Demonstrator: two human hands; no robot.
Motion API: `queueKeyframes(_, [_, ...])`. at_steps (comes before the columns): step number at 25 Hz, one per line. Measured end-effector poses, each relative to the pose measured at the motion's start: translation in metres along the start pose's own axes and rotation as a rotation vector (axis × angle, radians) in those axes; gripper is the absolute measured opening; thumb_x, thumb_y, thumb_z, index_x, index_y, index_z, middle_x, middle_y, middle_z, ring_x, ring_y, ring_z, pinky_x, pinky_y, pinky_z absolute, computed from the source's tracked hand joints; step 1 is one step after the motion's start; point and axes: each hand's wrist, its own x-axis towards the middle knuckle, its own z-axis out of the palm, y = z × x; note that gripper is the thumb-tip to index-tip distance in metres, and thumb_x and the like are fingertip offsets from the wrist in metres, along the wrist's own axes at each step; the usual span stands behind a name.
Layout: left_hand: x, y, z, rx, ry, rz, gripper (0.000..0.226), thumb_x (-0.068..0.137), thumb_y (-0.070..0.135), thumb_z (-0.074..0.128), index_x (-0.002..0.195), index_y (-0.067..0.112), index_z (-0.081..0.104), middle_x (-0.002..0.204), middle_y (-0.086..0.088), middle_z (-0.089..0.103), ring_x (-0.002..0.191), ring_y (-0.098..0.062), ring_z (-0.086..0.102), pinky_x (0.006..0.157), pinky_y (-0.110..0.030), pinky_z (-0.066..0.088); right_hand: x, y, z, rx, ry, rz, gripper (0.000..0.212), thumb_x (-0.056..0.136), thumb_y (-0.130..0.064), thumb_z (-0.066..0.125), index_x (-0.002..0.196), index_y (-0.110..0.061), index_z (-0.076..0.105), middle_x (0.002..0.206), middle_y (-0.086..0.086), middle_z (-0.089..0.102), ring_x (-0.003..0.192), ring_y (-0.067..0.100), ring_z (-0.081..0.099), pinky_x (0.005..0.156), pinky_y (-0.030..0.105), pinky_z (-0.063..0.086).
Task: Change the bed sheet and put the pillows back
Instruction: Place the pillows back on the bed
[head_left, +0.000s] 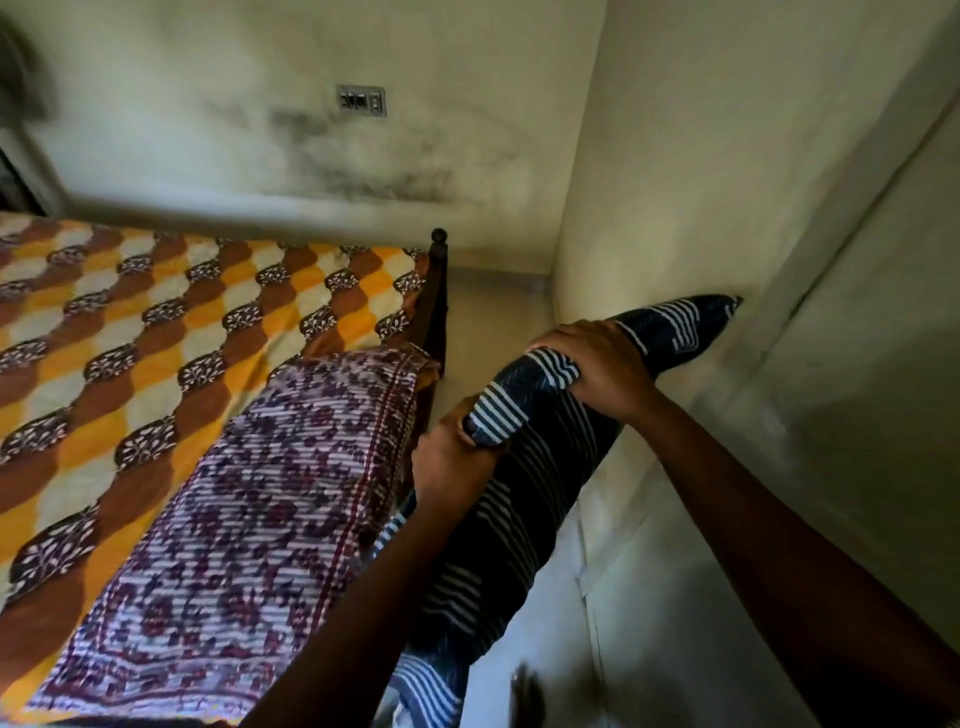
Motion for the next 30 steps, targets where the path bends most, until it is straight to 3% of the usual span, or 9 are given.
queueKeyframes(7, [0.172, 0.027, 0.056, 0.002, 0.113, -0.144, 0.053, 0.077, 0.025, 0.072, 0.127, 0.026, 0.056, 0.116, -0.003, 0.067, 0.108, -0.023, 0.061, 0.093, -0.035, 0.048, 0.154, 0.129, 0.037, 0.182, 0.035, -0.065, 0.043, 0.075, -0.035, 0.043, 0.105, -0.02, 0.068, 0.104, 0.002, 0.07, 0.097, 0.025, 0.064, 0.088, 0.04, 0.049])
queueKeyframes(11, [0.283, 0.034, 0.06, 0.058, 0.096, -0.099, 0.049, 0.077, 0.023, 0.073, 0.123, 0.021, 0.059, 0.11, -0.004, 0.068, 0.102, -0.023, 0.063, 0.086, -0.035, 0.049, 0.245, 0.187, 0.048, 0.219, 0.084, -0.089, 0.036, 0.075, -0.022, 0.053, 0.107, -0.017, 0.068, 0.107, 0.006, 0.069, 0.099, 0.027, 0.063, 0.088, 0.036, 0.047])
queueKeyframes(16, [0.448, 0.036, 0.041, 0.188, 0.001, 0.026, 0.063, 0.062, 0.037, 0.068, 0.123, 0.021, 0.06, 0.111, -0.007, 0.069, 0.103, -0.025, 0.063, 0.089, -0.04, 0.051, 0.376, 0.261, 0.068, 0.302, 0.123, -0.1, 0.037, 0.08, -0.022, 0.052, 0.114, -0.014, 0.066, 0.112, 0.01, 0.068, 0.103, 0.03, 0.062, 0.089, 0.04, 0.049])
queueKeyframes(19, [0.527, 0.04, 0.017, 0.351, -0.049, 0.085, 0.061, 0.065, 0.039, 0.068, 0.124, 0.026, 0.059, 0.114, -0.005, 0.068, 0.105, -0.023, 0.062, 0.09, -0.036, 0.049, 0.449, 0.292, 0.085, 0.379, 0.141, -0.12, 0.036, 0.082, -0.025, 0.052, 0.115, -0.017, 0.064, 0.113, 0.007, 0.067, 0.103, 0.026, 0.063, 0.089, 0.042, 0.05])
queueKeyframes(24, [0.628, 0.019, -0.024, 0.588, 0.03, 0.11, 0.047, 0.08, 0.025, 0.068, 0.126, 0.023, 0.058, 0.113, -0.008, 0.069, 0.105, -0.026, 0.063, 0.086, -0.03, 0.045, 0.57, 0.305, 0.13, 0.401, 0.179, -0.227, 0.035, 0.081, -0.022, 0.056, 0.116, -0.02, 0.064, 0.113, 0.005, 0.067, 0.104, 0.028, 0.062, 0.088, 0.046, 0.049])
queueKeyframes(30, [0.69, -0.049, -0.069, 0.814, 0.29, -0.099, 0.05, 0.082, 0.016, 0.062, 0.129, 0.03, 0.054, 0.113, -0.007, 0.068, 0.102, -0.028, 0.063, 0.081, -0.037, 0.047, 0.701, 0.264, 0.206, 0.526, 0.076, -0.455, 0.042, 0.077, -0.021, 0.049, 0.116, -0.022, 0.064, 0.113, 0.005, 0.067, 0.104, 0.031, 0.06, 0.089, 0.049, 0.047])
